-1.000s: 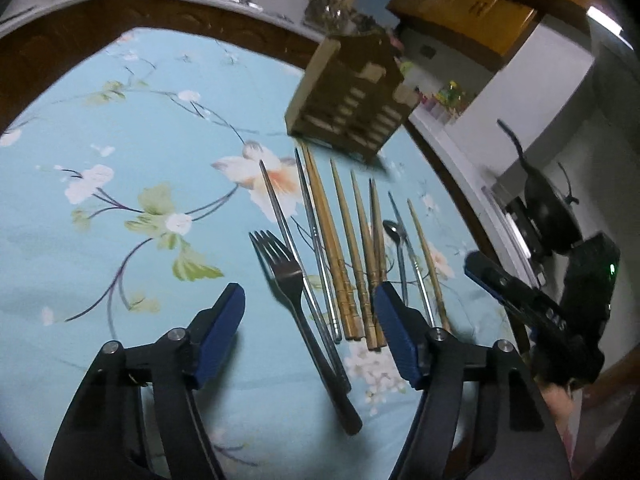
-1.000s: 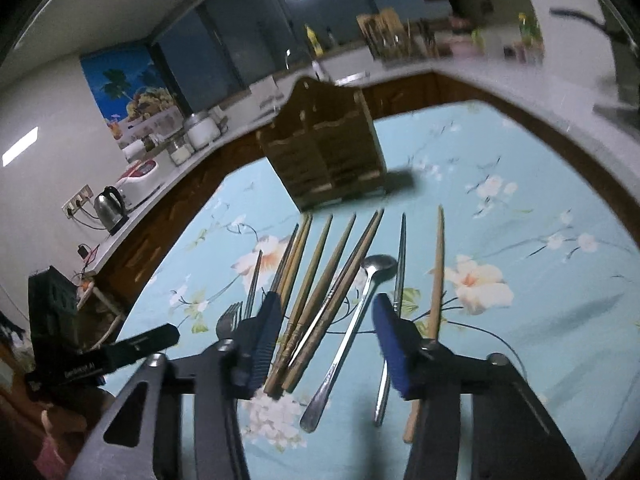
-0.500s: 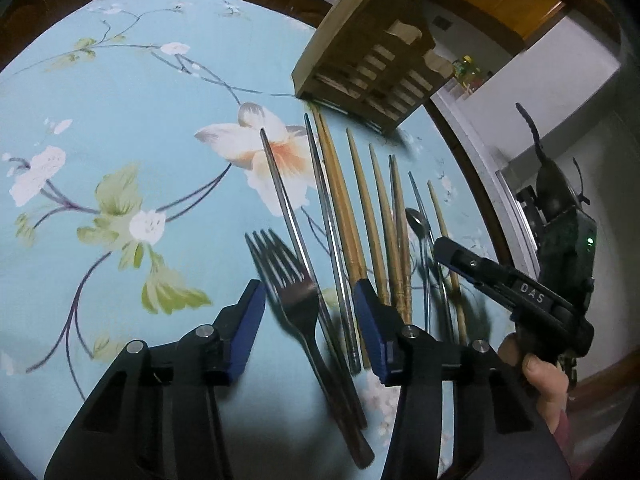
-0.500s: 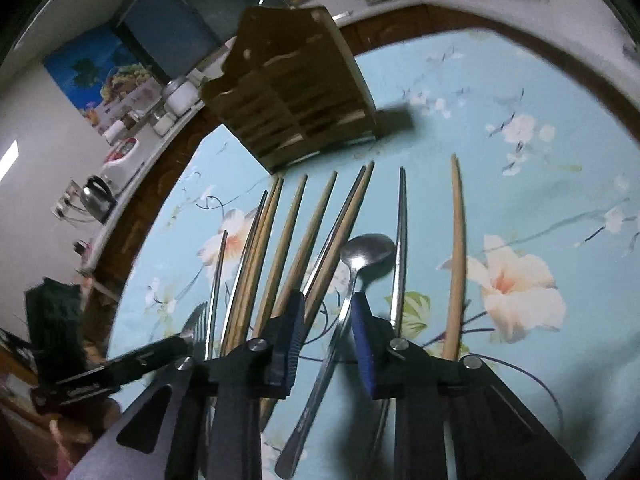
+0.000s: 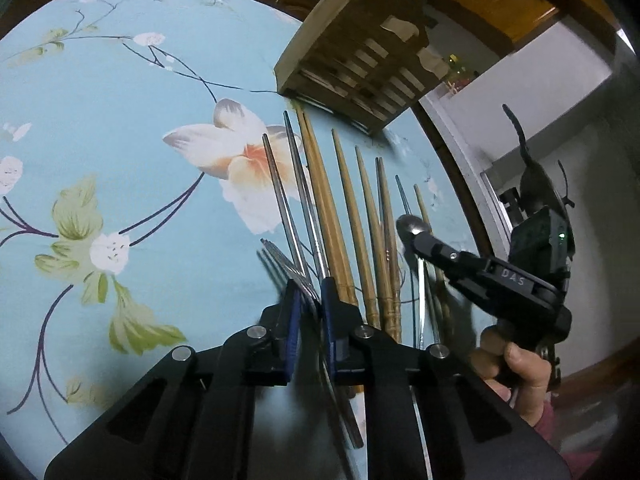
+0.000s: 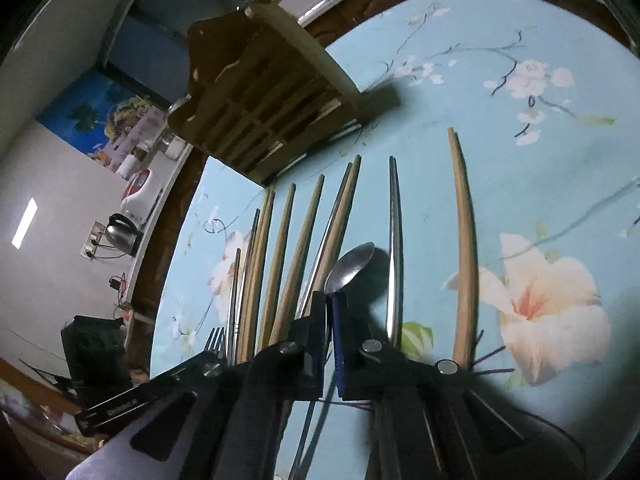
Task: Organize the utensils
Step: 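Lower the left tool onto the steel fork while the right tool lowers onto the steel spoon, then close the left tool on the fork while the right tool closes on the spoon, lifting both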
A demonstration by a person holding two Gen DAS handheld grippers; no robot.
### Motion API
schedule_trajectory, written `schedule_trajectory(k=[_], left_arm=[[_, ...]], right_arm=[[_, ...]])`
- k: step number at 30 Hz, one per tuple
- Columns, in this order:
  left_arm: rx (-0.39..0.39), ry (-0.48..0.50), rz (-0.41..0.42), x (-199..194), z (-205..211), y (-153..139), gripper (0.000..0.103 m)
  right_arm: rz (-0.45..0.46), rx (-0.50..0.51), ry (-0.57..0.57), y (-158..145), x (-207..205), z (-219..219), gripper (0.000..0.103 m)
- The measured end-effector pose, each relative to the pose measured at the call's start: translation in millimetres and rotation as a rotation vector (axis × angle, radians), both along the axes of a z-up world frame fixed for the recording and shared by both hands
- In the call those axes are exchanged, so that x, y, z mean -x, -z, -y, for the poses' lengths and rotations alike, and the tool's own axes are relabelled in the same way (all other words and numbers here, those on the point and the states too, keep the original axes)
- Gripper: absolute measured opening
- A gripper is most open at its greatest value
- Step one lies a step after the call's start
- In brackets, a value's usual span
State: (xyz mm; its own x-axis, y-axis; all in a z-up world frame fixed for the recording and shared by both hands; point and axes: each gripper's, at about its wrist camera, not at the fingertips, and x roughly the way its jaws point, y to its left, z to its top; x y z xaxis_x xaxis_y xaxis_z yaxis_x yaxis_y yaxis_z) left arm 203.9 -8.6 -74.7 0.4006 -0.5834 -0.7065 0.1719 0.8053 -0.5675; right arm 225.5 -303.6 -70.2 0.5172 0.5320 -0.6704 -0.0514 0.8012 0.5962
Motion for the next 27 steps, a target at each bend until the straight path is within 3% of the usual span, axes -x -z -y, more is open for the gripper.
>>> schedule_trajectory(k=[6,18,27], left_arm=[[0.056,-0.011,0.033,14,-11,-22,0.006],[0.11,-0.061,0.205,24,-31,-93,0.002],[0.092,-0.063,0.27,10,-30,-123,0.002]], right_arm=[[0.072,-0.002,0.003,-28,14,3,0.002],[0.275,0.062,0.03,-107,34,6,0.002],[0.364,0.087,0.041,-137,28,11,0.002]])
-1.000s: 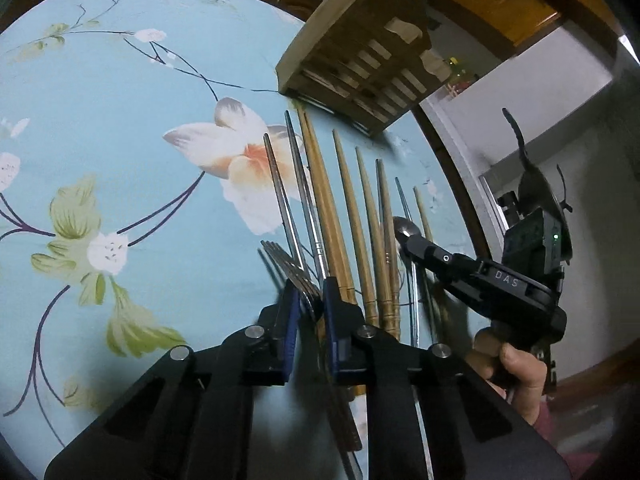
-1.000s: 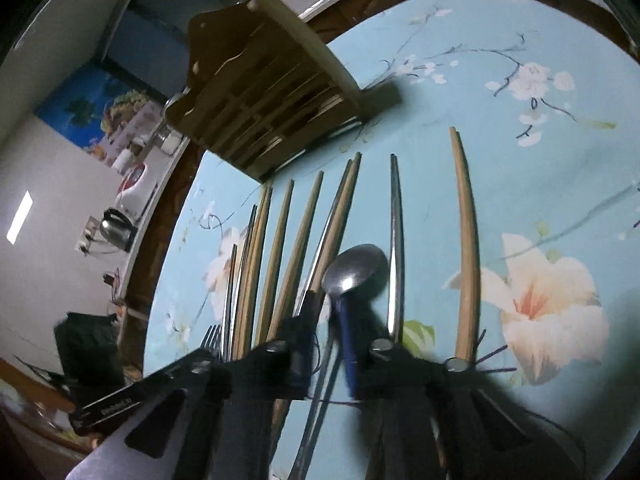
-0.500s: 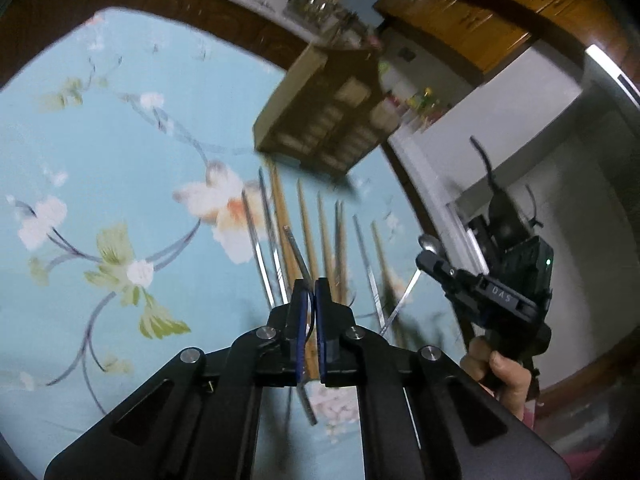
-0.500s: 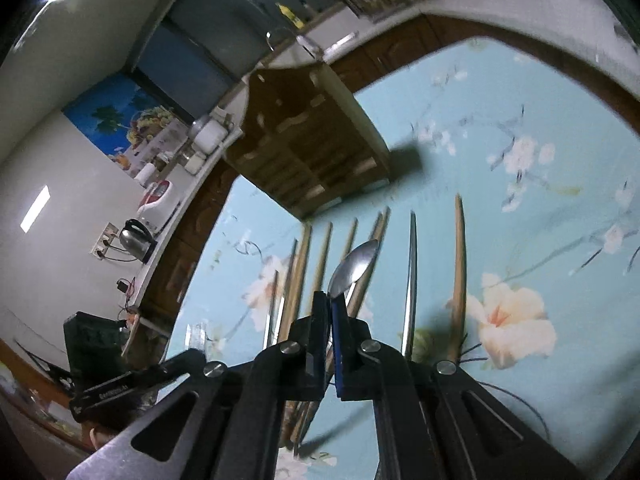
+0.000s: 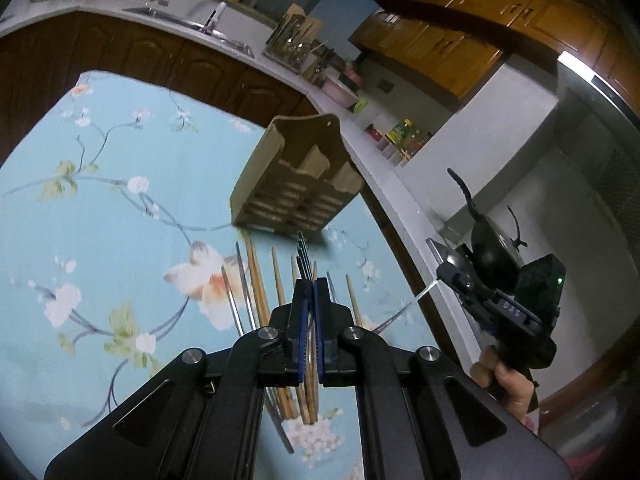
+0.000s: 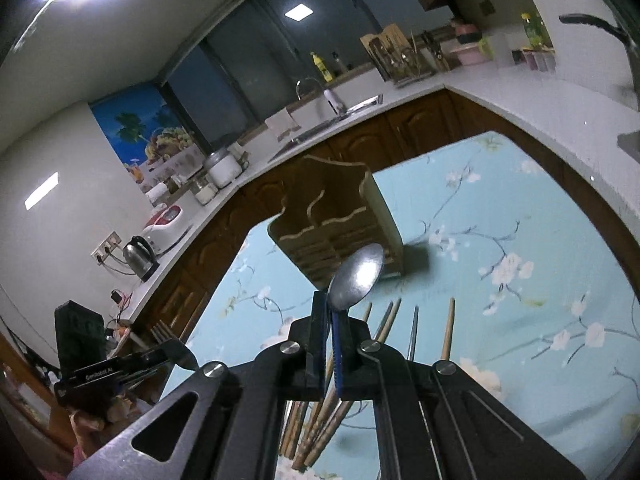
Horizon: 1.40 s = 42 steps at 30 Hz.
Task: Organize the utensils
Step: 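Close the left tool on the fork while the right tool closes on the spoon, lifting both, then carry the fork in the left tool while the right tool carries the spoon over the wooden holder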
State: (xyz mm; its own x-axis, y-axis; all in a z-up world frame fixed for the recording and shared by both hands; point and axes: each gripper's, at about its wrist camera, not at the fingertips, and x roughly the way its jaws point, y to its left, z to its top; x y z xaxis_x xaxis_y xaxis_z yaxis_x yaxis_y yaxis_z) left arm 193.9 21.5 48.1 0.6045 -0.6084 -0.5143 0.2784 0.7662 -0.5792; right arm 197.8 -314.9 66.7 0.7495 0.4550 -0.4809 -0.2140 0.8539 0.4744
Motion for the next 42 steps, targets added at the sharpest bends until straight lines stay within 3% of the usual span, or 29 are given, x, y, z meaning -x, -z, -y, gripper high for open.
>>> schedule_trajectory(k=[12,17,22,26,32,42], left_arm=[[0.013,0.0,0.145,-47,11,-65,0.002],[0.015,-0.003,0.239,-83,25,-99,0.002],[-0.003,-0.042,0.32,-123,36,-114,0.002],[-0.001,-0.065,0.329,-152,40,-101,0.002],[0.014,-0.074,0.279,-184,45,-53,0.002],[-0.066,-0.062,0.206,-193,56,-1,0.002]], right_arm=[[0.116,0.06,0.06,-38,-28,5,0.002],[0.207,0.106,0.096,-68,-57,2,0.002],[0.268,0.154,0.112,-84,-94,-10,0.002],[0.267,0.205,0.111,-74,-123,-26,0.002],[0.222,0.316,0.077,-35,-152,-53,0.002],[0.119,0.336,0.032,6,-174,-56,0.002]])
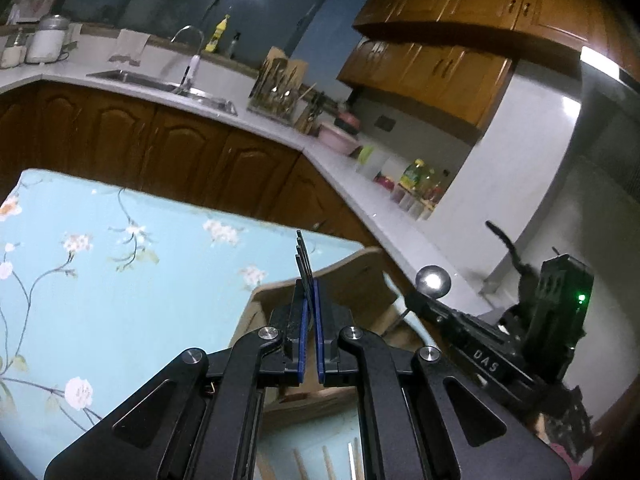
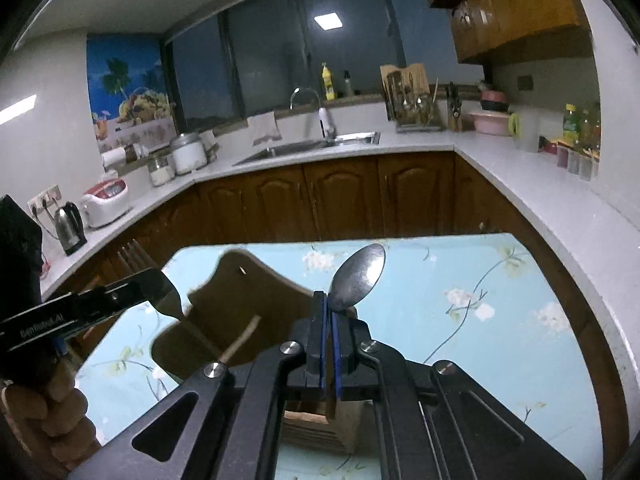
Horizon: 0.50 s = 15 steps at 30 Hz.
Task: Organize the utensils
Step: 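Carry the fork in the left tool while the right tool carries the spoon over the wooden holder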
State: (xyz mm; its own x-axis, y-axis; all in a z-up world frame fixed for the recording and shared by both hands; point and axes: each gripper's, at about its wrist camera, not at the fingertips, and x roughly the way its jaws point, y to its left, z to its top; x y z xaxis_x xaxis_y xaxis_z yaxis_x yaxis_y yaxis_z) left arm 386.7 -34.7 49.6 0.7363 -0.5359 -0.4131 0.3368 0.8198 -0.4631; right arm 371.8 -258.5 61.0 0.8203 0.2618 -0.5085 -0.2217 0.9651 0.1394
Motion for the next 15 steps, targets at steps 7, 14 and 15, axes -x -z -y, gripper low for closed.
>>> schedule_trajectory(k=[7,14,15], left_arm=[[-0.009,-0.029,-0.033,-6,-4,10,0.004],[-0.014,-0.035,-0.046,-8,-3,7,0.004],[-0.012,-0.035,-0.049,-8,-3,6,0.006]], right_arm=[[-0.029,-0.02,-0.003,5,-8,9,0.002],[-0.05,-0.057,-0.011,2,-12,17,0.007],[-0.054,-0.064,-0.012,2,-14,18,0.008]])
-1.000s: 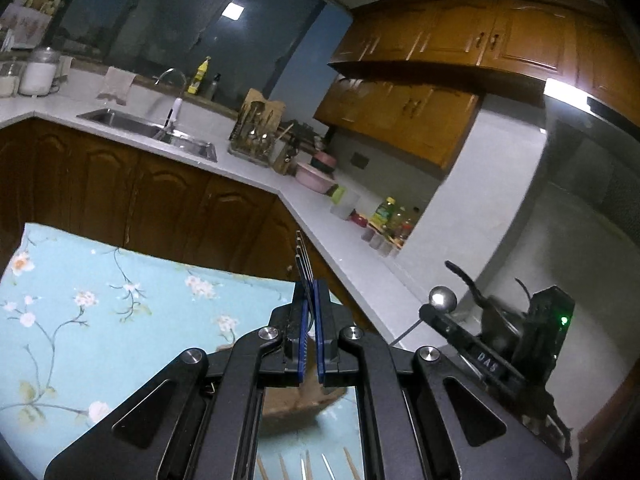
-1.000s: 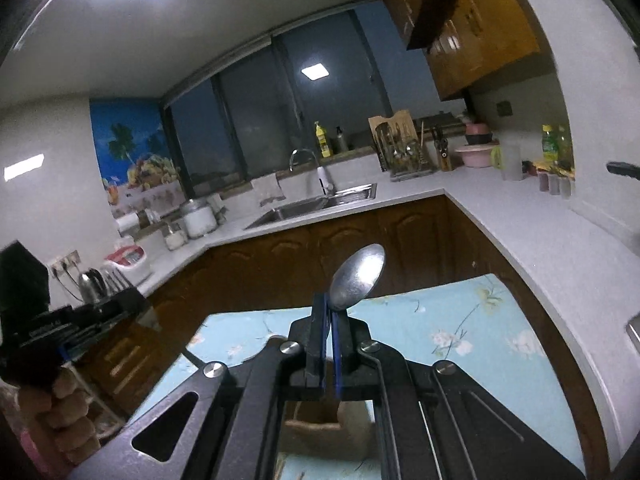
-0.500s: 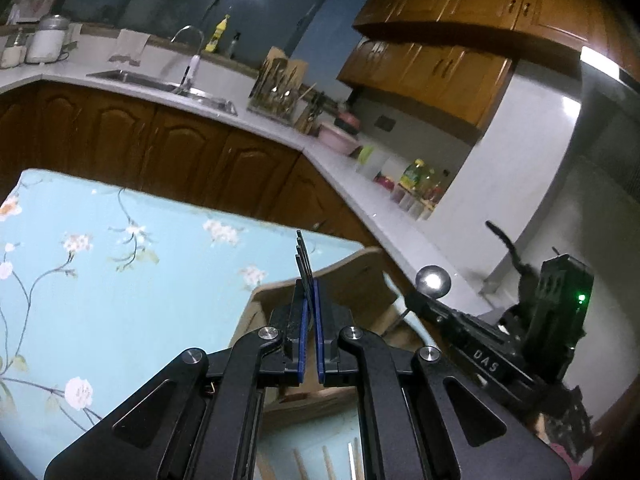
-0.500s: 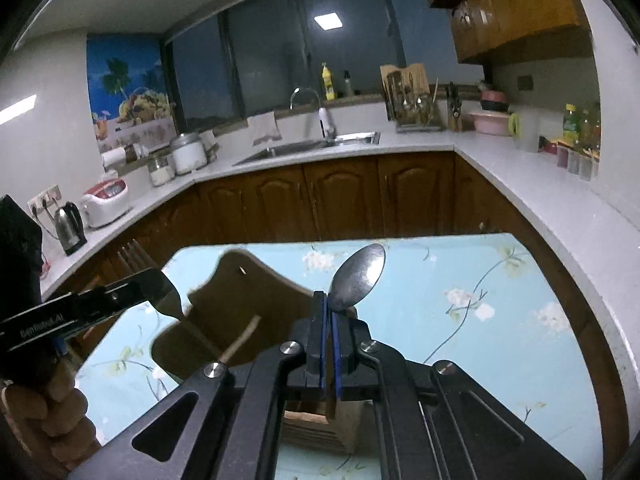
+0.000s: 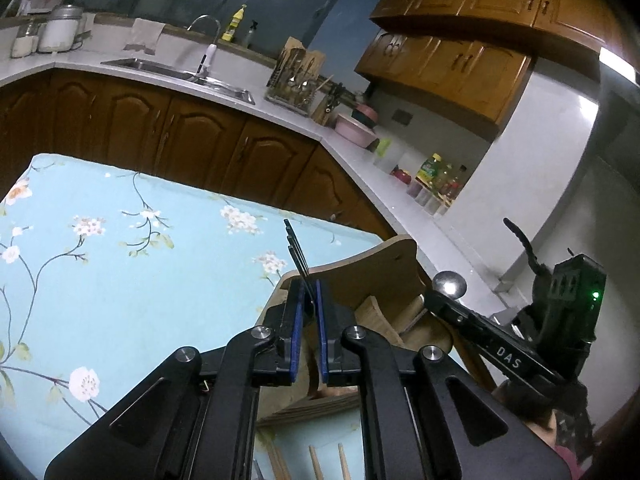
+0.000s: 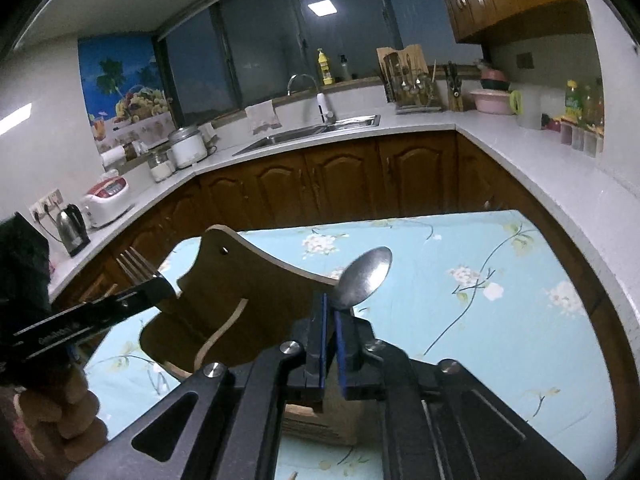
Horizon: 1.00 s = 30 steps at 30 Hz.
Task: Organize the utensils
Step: 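Carry the fork in the left tool while the right tool carries the spoon over the wooden holder, then open the left tool to drop the fork while the right tool drops the spoon into the holder, then pull both open tools back from the holder toward the utensils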
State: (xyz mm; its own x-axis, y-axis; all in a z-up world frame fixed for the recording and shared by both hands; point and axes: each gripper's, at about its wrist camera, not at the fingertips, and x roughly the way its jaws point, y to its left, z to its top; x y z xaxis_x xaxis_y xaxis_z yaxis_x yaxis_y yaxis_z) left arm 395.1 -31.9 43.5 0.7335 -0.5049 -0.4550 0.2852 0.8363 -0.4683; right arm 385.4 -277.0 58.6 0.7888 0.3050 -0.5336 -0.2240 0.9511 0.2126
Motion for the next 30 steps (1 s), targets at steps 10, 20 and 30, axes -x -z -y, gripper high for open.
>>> schedule_trajectory(k=[10,20,30], left_arm=[[-0.002,-0.047,0.002,17,-10,-11,0.046],[0.029,-0.163,-0.022,74,-49,-3,0.09],[-0.021,-0.193,-0.011,149,-65,6,0.091]], right_arm=[[0.001,-0.05,0.047,-5,18,18,0.037],[0.07,-0.146,0.071,-12,81,38,0.089],[0.106,-0.151,0.083,-6,160,34,0.096]])
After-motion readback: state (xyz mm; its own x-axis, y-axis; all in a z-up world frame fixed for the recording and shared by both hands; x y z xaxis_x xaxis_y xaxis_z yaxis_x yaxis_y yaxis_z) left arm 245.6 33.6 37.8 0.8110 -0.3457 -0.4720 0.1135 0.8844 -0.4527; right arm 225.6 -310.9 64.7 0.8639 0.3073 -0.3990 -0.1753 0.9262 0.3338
